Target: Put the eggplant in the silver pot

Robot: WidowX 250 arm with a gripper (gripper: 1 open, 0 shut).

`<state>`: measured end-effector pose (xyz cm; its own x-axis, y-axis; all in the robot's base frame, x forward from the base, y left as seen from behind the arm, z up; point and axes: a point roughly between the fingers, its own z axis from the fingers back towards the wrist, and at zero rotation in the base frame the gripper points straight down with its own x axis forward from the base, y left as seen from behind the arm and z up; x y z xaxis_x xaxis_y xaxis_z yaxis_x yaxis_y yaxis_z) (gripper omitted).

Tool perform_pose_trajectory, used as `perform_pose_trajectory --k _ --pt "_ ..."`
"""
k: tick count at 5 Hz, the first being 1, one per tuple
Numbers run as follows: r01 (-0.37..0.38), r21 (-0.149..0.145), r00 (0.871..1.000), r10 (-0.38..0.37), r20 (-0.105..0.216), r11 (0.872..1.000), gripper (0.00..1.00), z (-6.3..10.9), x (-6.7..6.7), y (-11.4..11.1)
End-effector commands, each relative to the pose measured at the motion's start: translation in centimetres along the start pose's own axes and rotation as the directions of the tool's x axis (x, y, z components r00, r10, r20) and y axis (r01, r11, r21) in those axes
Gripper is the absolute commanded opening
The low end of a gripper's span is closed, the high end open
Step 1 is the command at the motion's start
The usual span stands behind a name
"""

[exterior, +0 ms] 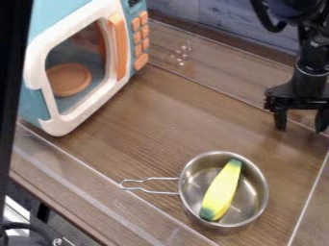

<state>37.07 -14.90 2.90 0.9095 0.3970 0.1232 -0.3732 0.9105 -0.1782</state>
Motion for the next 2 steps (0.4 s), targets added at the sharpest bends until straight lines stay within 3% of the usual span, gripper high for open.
perform_pose_trajectory --k 1,2 --pt "0.023 -0.031 1.000 -0.022 0.022 0.999 1.00 0.19 -2.07 -2.99" --pt "0.028 -0.032 0.999 -0.027 0.023 0.999 1.00 0.72 -2.55 -2.95"
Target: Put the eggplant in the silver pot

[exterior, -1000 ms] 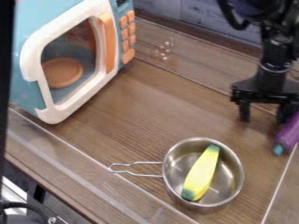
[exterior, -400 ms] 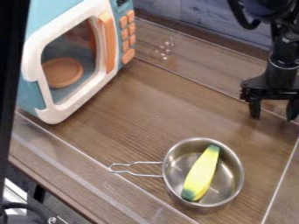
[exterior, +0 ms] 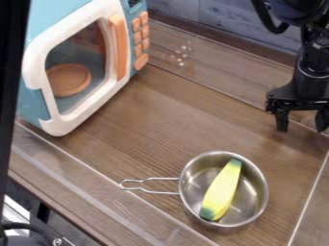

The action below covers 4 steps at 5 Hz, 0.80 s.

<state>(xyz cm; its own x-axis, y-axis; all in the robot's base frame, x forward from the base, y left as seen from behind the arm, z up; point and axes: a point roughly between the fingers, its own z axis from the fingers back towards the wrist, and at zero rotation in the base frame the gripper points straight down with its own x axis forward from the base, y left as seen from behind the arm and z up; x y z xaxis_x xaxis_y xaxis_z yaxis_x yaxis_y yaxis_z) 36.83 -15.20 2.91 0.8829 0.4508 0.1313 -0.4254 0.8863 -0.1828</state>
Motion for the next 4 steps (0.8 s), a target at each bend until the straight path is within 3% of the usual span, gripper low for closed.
perform_pose_trajectory --k 1,3,4 --pt "0.090 -0.035 0.996 -0.090 0.005 0.995 1.00 1.3 -2.8 -2.6" --pt "0.021 -0.020 1.000 -0.021 0.020 1.000 1.00 1.1 -3.8 -1.9" --pt "0.084 -0.025 0.996 -0.084 0.008 0.996 1.00 1.0 -3.9 -1.4"
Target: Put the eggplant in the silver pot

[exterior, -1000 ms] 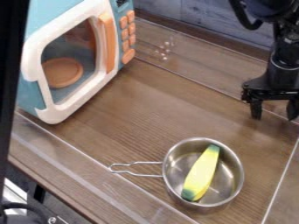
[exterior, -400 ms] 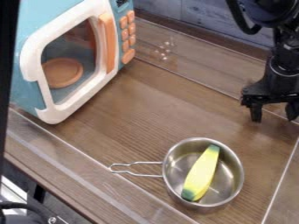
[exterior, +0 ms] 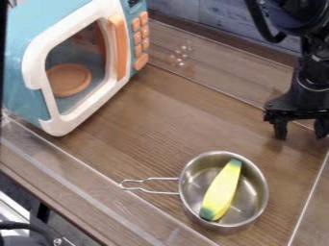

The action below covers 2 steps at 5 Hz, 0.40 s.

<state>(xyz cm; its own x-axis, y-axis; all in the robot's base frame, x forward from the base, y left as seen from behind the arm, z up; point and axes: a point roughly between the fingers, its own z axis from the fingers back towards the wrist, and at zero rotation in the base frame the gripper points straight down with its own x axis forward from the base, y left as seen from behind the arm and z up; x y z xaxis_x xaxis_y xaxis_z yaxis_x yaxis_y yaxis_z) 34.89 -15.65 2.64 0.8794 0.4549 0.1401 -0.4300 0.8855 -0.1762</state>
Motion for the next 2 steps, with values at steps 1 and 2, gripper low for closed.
perform_pose_trajectory --k 1,2 --pt "0.146 -0.039 0.989 -0.147 -0.010 0.988 1.00 0.92 -1.86 -1.45" --pt "0.153 -0.037 0.988 -0.154 -0.011 0.987 1.00 1.82 -1.30 -1.26"
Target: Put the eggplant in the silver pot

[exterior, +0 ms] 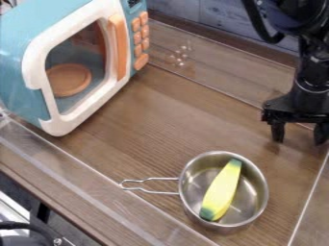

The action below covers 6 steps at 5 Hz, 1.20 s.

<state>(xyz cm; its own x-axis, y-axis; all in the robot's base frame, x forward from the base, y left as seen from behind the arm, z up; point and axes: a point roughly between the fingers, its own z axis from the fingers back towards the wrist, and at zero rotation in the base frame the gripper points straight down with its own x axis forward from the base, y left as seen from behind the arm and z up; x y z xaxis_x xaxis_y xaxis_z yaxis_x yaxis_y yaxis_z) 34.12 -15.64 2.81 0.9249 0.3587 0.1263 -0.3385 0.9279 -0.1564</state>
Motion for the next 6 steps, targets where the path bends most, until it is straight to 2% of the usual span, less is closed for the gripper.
perform_pose_trajectory --k 1,2,4,5,6 --pt "0.057 -0.038 0.998 -0.057 0.021 0.998 1.00 2.3 0.0 -1.4" --pt "0.024 -0.033 0.999 -0.023 0.028 0.999 1.00 2.3 -0.4 -1.0" --pt "0.052 -0.027 0.998 -0.052 0.022 0.998 1.00 4.8 0.2 0.3" --pt "-0.010 -0.017 0.999 0.011 0.031 1.000 1.00 5.9 1.0 2.0" --pt "-0.065 -0.020 0.997 0.066 0.041 0.998 1.00 7.2 2.0 3.9"
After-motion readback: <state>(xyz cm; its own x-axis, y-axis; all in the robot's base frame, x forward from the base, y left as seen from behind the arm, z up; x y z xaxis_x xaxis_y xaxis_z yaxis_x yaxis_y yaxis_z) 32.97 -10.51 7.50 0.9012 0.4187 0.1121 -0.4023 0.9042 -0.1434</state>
